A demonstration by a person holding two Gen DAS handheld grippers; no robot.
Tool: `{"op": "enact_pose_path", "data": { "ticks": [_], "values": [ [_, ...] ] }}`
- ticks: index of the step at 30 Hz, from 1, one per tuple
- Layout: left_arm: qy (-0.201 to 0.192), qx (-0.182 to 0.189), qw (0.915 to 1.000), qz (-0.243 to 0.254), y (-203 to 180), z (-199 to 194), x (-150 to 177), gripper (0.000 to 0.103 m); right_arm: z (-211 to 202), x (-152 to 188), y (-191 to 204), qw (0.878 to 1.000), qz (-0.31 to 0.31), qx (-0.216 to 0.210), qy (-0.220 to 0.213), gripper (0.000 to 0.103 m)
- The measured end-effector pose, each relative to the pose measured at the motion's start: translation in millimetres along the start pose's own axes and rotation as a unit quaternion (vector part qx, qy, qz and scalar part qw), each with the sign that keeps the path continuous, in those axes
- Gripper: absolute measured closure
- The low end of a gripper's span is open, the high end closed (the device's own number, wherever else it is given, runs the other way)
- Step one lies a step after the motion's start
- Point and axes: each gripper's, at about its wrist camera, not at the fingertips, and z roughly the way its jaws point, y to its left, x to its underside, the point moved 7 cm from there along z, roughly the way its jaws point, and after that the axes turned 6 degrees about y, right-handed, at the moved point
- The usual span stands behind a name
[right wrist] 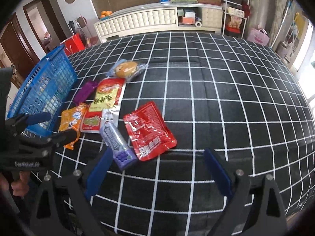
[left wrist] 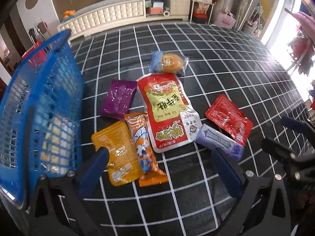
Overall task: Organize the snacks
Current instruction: 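Move the left tool to the cartoon sausage stick while the right tool approaches the red packet, then close the left tool on the sausage stick while the right tool grasps the red packet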
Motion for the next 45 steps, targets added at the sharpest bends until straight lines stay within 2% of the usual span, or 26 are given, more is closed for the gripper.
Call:
{"op": "enact_pose_path", "data": {
  "ticks": [4,6,9,13,17,23,27,35,41,45],
  "values": [
    [0.028,-0.010,0.9995,-0.013,7.3,22.5,-3.3,0.029,4.3,-0.7,-8.2,1.000,0.008,-0.004,0.002,0.007],
    [0.039,-0.009,0.9990,-0.023,11.3,29.1,-1.6,0.033,6.2,-1.1,-12.9,1.000,0.015,-0.009,0.003,0.007],
    [0.054,0.002,0.9981,-0.029,13.8,37.8,3.6,0.044,8.5,0.6,-15.0,1.000,0.018,-0.012,0.006,0.007],
    [0.070,0.000,0.9967,-0.040,17.5,47.4,10.3,0.082,10.4,-0.1,-11.5,1.000,0.015,-0.014,0.008,0.007],
    [0.059,0.006,0.9969,-0.053,23.1,43.7,9.5,0.089,4.3,-5.3,-11.2,1.000,0.003,-0.006,0.003,0.007],
    [0.017,0.014,0.9976,-0.066,26.8,12.1,11.9,0.089,0.2,-22.1,-16.4,1.000,-0.018,0.011,-0.006,0.007],
    [-0.009,0.023,0.9977,-0.063,20.4,-8.9,15.4,0.089,12.7,-31.3,-17.7,0.999,-0.037,0.015,0.006,0.007],
    [-0.017,0.022,0.9982,-0.052,14.3,-13.9,14.6,0.089,50.5,-27.7,6.9,0.994,-0.100,0.011,0.049,0.007],
    [-0.015,0.025,0.9987,-0.042,10.0,-9.3,16.5,0.089,60.3,-26.0,17.9,0.993,-0.106,0.001,0.058,0.007],
    [-0.013,0.032,0.9985,-0.042,10.7,-6.5,17.0,0.089,65.1,-31.6,18.2,0.992,-0.111,0.011,0.063,0.007]
  ]
}}
